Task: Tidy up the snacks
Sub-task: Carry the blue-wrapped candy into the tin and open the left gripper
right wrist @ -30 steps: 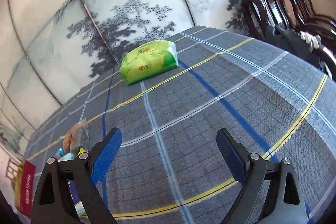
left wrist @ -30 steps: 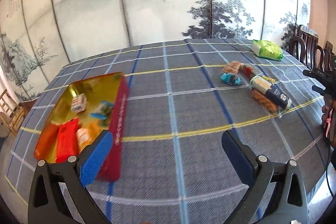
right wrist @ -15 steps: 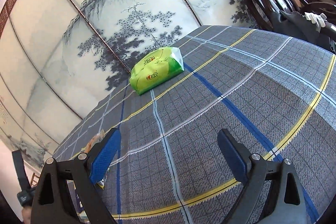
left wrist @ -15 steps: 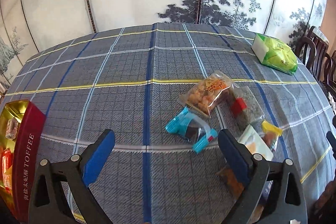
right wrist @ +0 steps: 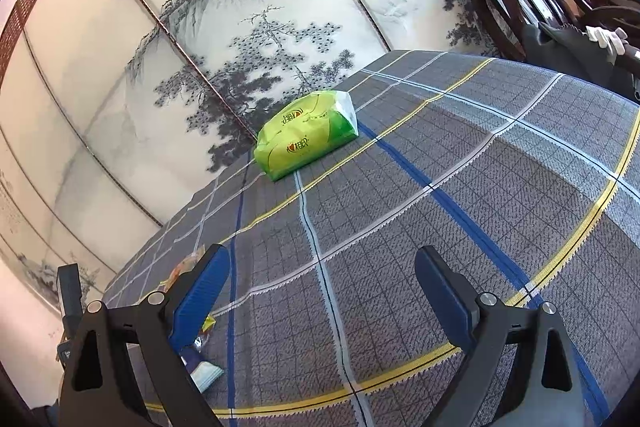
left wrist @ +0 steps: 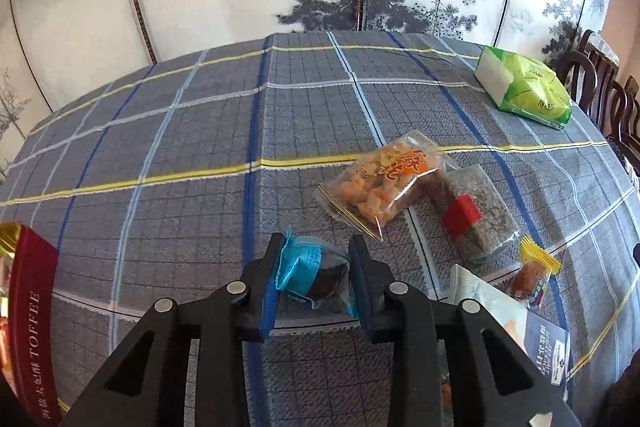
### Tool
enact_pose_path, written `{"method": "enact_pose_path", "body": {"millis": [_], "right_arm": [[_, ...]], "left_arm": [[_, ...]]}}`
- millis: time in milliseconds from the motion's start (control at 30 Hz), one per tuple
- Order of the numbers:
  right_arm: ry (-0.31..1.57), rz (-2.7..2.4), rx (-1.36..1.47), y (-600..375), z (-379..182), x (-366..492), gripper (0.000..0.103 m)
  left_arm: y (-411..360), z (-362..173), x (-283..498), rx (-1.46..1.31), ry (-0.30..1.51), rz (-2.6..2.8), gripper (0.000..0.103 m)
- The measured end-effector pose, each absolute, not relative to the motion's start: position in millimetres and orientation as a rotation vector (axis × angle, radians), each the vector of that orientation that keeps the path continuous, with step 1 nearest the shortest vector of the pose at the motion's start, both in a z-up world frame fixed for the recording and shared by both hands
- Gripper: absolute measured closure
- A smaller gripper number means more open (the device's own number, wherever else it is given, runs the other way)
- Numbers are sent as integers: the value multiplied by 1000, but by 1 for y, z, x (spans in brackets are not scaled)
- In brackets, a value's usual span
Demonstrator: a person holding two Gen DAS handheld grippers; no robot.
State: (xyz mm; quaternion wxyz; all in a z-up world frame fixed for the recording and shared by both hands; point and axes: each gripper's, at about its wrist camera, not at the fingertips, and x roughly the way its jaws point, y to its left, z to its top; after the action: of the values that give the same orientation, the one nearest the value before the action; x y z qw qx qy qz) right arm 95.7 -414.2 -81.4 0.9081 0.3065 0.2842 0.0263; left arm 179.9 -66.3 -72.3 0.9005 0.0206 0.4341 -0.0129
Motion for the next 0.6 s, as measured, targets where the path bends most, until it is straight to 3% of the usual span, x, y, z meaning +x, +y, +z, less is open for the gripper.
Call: {"method": "enact_pose_path", "body": {"millis": [600], "right_arm": [[614,33,631,-416,-85,100,9]], "left_arm": [[26,18,152,99,723,187,76]]}}
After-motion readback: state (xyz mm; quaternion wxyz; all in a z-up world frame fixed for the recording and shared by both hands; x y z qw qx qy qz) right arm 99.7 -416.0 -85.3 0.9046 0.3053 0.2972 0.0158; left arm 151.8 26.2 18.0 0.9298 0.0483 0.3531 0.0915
